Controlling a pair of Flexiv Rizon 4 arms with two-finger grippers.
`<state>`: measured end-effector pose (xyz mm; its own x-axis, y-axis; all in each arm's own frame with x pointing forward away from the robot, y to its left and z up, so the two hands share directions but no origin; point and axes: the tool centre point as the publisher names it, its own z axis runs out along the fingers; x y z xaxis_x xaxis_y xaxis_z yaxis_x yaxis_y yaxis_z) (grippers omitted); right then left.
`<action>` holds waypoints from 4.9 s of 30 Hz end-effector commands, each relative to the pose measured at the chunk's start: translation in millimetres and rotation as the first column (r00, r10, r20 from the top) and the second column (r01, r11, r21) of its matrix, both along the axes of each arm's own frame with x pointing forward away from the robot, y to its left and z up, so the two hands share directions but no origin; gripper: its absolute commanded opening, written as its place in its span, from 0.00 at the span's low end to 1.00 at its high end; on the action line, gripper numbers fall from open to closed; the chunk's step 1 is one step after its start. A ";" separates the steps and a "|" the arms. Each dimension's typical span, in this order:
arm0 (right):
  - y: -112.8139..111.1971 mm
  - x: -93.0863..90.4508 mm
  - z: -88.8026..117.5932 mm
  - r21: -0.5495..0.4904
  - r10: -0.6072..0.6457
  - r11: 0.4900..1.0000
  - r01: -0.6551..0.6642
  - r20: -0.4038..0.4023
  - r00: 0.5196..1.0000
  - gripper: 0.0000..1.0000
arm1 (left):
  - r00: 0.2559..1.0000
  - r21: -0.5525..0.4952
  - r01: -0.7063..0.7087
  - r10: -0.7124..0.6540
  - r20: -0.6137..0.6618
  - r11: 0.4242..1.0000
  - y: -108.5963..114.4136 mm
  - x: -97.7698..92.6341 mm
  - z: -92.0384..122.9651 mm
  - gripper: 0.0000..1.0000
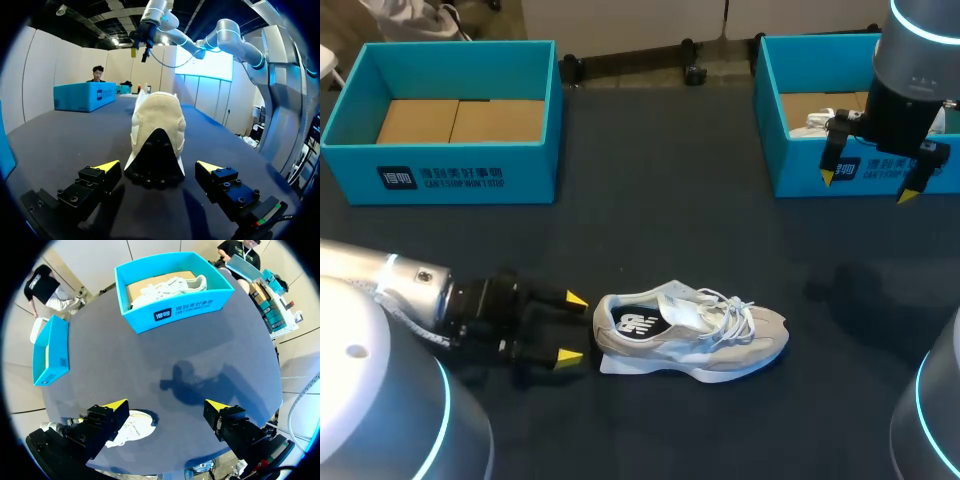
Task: Take the shoe out of the shoebox, open the shoe tongue, remove and reinsert the insole, then place the shoe into the shoebox
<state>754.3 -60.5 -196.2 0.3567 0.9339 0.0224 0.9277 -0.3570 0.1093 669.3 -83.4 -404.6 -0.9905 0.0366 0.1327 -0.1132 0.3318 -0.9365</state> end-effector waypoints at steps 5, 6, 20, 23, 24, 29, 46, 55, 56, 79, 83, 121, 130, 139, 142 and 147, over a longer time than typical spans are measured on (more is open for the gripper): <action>0.2 0.3 -1.1 0.001 0.000 1.000 0.000 0.001 1.000 1.00 | 1.000 -0.018 -0.017 0.017 0.009 1.000 -15.1 3.2 -10.3 1.00; 0.2 0.3 -1.1 0.001 0.000 1.000 0.000 0.001 1.000 1.00 | 1.000 -0.020 -0.017 0.017 0.007 1.000 -16.3 3.4 -10.8 1.00; 0.2 0.3 -1.1 0.001 0.000 1.000 0.000 0.001 1.000 1.00 | 1.000 -0.027 -0.019 0.020 0.019 0.999 -33.9 -2.2 -11.7 1.00; 0.2 0.3 -1.1 0.001 0.000 1.000 0.000 0.001 1.000 1.00 | 1.000 -0.021 -0.018 0.018 0.020 1.000 -36.8 -1.1 -13.9 1.00; 0.2 0.3 -1.1 0.001 0.000 1.000 0.000 0.001 1.000 1.00 | 1.000 -0.019 -0.018 0.019 0.021 1.000 -37.5 -0.6 -14.5 1.00; 0.2 0.3 -1.1 0.001 0.000 1.000 0.000 0.001 1.000 1.00 | 1.000 -0.014 -0.016 0.017 0.025 1.000 -38.9 0.8 -15.5 1.00; 0.2 0.3 -1.1 0.001 0.000 1.000 0.000 0.001 1.000 1.00 | 1.000 -0.010 0.011 -0.011 0.029 1.000 -49.4 2.4 -15.7 1.00; 0.2 0.3 -1.1 0.001 0.000 1.000 0.000 0.001 1.000 1.00 | 0.999 -0.013 0.028 -0.028 0.022 1.000 -55.0 1.2 -15.1 1.00; 0.2 0.3 -1.1 0.001 0.000 1.000 0.000 0.001 1.000 1.00 | 0.999 -0.013 0.030 -0.029 0.021 0.999 -55.7 0.4 -14.8 1.00; 0.2 0.3 -1.1 0.001 0.000 1.000 0.000 0.001 1.000 1.00 | 1.000 -0.038 -0.002 0.002 0.006 0.999 -74.3 2.4 -22.4 1.00; 0.2 0.3 -1.1 0.001 0.000 1.000 0.000 0.001 1.000 1.00 | 1.000 -0.049 0.006 -0.006 0.003 0.999 -77.4 -1.3 -22.3 1.00; 0.2 0.3 -1.1 0.001 0.000 1.000 0.000 0.001 1.000 1.00 | 1.000 -0.065 0.023 -0.023 0.001 0.998 -78.3 -4.4 -23.3 0.00; 42.3 -11.1 2.0 -0.033 0.016 0.999 -0.016 -0.010 1.000 1.00 | 1.000 -0.065 0.023 -0.023 0.001 0.998 -78.3 -4.4 -23.3 0.00; 92.2 -49.0 -8.3 -0.024 -0.007 1.000 0.007 -0.001 1.000 1.00 | 1.000 -0.065 0.023 -0.023 0.001 0.998 -78.3 -4.4 -23.3 0.00; 105.4 -57.4 -11.1 -0.018 -0.019 1.000 0.019 -0.009 1.000 1.00 | 1.000 -0.065 0.023 -0.023 0.001 0.998 -78.3 -4.4 -23.3 0.00; 121.5 -69.9 -16.3 0.035 -0.044 0.998 0.045 -0.023 0.999 1.00 | 1.000 -0.065 0.023 -0.023 0.001 0.998 -78.3 -4.4 -23.3 0.00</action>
<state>682.9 58.9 -205.4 0.3989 0.9158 0.0464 0.9128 -0.4014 0.0752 666.4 -163.6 -424.8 -0.9893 0.0676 0.1295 -0.1065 0.2728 -0.9562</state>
